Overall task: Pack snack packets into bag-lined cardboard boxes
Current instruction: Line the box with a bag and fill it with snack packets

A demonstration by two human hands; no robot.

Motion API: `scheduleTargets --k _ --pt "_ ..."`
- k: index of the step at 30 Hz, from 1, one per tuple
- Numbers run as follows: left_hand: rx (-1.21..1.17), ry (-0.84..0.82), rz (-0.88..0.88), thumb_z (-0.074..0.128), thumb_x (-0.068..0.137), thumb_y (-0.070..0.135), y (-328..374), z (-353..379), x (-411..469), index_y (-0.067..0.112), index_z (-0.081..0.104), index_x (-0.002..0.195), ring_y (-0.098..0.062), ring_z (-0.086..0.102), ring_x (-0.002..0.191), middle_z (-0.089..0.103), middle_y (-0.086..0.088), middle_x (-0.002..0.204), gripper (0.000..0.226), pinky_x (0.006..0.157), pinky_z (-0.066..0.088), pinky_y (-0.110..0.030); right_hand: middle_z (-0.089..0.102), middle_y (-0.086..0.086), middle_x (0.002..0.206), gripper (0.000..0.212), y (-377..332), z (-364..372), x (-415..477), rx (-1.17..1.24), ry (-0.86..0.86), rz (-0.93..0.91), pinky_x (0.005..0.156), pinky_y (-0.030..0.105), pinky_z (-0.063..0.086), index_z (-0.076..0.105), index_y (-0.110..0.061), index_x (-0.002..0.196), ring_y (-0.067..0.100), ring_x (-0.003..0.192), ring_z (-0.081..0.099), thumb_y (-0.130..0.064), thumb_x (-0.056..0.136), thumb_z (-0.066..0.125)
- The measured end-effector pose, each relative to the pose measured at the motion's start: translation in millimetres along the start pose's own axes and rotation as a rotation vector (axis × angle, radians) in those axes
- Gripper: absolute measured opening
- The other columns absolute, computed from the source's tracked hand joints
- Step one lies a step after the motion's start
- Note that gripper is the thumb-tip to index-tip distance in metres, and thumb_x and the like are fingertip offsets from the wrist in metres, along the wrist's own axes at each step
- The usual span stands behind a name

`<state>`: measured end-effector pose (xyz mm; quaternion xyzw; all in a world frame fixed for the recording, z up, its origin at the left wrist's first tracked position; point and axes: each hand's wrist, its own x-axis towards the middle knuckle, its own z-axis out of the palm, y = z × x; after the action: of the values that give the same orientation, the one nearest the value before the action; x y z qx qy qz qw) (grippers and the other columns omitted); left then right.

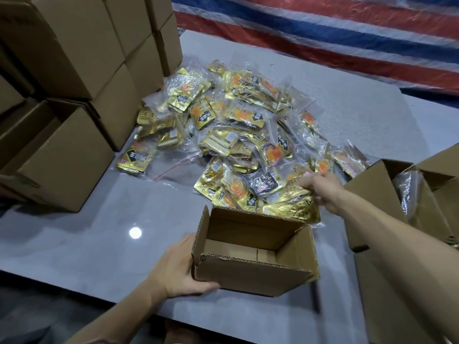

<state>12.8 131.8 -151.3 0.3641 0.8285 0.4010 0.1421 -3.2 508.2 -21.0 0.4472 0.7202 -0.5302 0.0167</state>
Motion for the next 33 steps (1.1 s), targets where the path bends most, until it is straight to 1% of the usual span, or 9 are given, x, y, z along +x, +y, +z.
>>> scheduleTargets --k 3,7,12,16,18,22,26,30,33 --pt "0.007 -0.003 0.000 0.079 0.062 0.073 0.1 -0.1 0.2 0.065 0.050 0.106 0.015 0.054 0.098 0.053 0.041 0.108 0.053 0.075 0.040 -0.002 0.064 0.010 0.100 0.039 1.2 -6.9 -0.6 0.096 -0.041 0.004 0.070 0.034 0.051 0.059 -0.013 0.120 0.019 0.086 0.060 0.010 0.089 0.060" --pt "0.023 0.006 0.000 0.079 0.061 0.072 -0.4 -0.6 -0.5 0.051 0.053 0.112 0.021 0.047 0.101 0.047 0.046 0.112 0.062 0.078 0.035 0.002 0.056 0.009 0.102 0.050 2.2 -15.4 -2.3 0.162 -0.144 -0.002 0.065 0.037 0.056 0.065 -0.020 0.119 0.019 0.083 0.051 0.016 0.089 0.049" --pt "0.031 0.012 0.003 0.070 0.063 0.080 -2.8 0.9 -1.4 0.054 0.053 0.115 0.022 0.046 0.104 0.046 0.046 0.115 0.061 0.080 0.035 0.001 0.065 0.014 0.109 0.021 -0.2 -23.2 -0.7 0.202 -0.077 -0.092 0.060 0.027 0.042 0.063 -0.009 0.081 0.019 0.082 0.058 0.011 0.081 0.059" --pt "0.024 0.009 -0.005 0.068 0.064 0.082 -1.2 0.1 -0.7 0.069 0.047 0.112 0.018 0.049 0.104 0.048 0.044 0.114 0.054 0.080 0.038 -0.001 0.073 0.009 0.102 0.030 -6.0 -29.0 -1.8 0.203 -0.066 -0.015 0.074 0.034 0.053 0.071 -0.004 0.101 0.022 0.086 0.067 -0.019 0.078 0.083" --pt "0.014 0.010 -0.005 0.068 0.063 0.082 -1.1 0.4 0.3 0.068 0.048 0.113 0.014 0.052 0.104 0.052 0.041 0.114 0.055 0.081 0.043 -0.007 0.069 0.015 0.096 0.022 -8.5 -31.0 -3.5 0.135 -0.062 0.002 0.056 0.028 0.051 0.067 0.000 0.096 0.021 0.076 0.066 -0.002 0.078 0.079" --pt "0.008 0.003 0.006 0.069 0.063 0.082 -2.6 1.1 -0.3 0.068 0.050 0.112 0.010 0.053 0.105 0.056 0.036 0.112 0.054 0.082 0.047 -0.015 0.055 0.015 0.081 0.025 -13.2 -28.2 -6.5 0.146 -0.055 0.094 0.063 0.034 0.046 0.049 -0.006 0.074 0.024 0.071 0.059 0.019 0.074 0.050" --pt "0.019 -0.025 0.004 0.071 0.062 0.081 -6.2 2.9 -0.5 0.064 0.054 0.112 0.006 0.056 0.104 0.061 0.029 0.109 0.056 0.085 0.051 -0.023 0.051 0.006 0.075 0.019 -19.2 -27.9 -14.0 0.115 -0.206 0.194 0.062 0.026 0.049 0.054 -0.008 0.083 0.012 0.062 0.050 0.008 0.086 0.064" --pt "0.050 -0.017 -0.023 0.074 0.060 0.079 -2.7 1.6 -2.9 0.065 0.052 0.110 0.018 0.050 0.102 0.054 0.038 0.107 0.057 0.083 0.039 -0.004 0.070 0.012 0.098 0.008 -24.2 -31.2 -29.5 -0.089 -0.151 0.084 0.046 0.031 0.054 0.067 0.001 0.095 0.019 0.069 0.069 0.000 0.087 0.071" --pt "0.030 -0.013 -0.033 0.080 0.056 0.073 0.0 0.1 -2.0 0.045 0.061 0.109 0.008 0.056 0.095 0.059 0.029 0.101 0.063 0.080 0.048 -0.019 0.068 0.017 0.106 0.016 -33.1 -36.8 -43.5 -0.123 -0.117 -0.065 0.046 0.040 0.059 0.065 0.003 0.105 0.031 0.076 0.072 -0.001 0.091 0.068"
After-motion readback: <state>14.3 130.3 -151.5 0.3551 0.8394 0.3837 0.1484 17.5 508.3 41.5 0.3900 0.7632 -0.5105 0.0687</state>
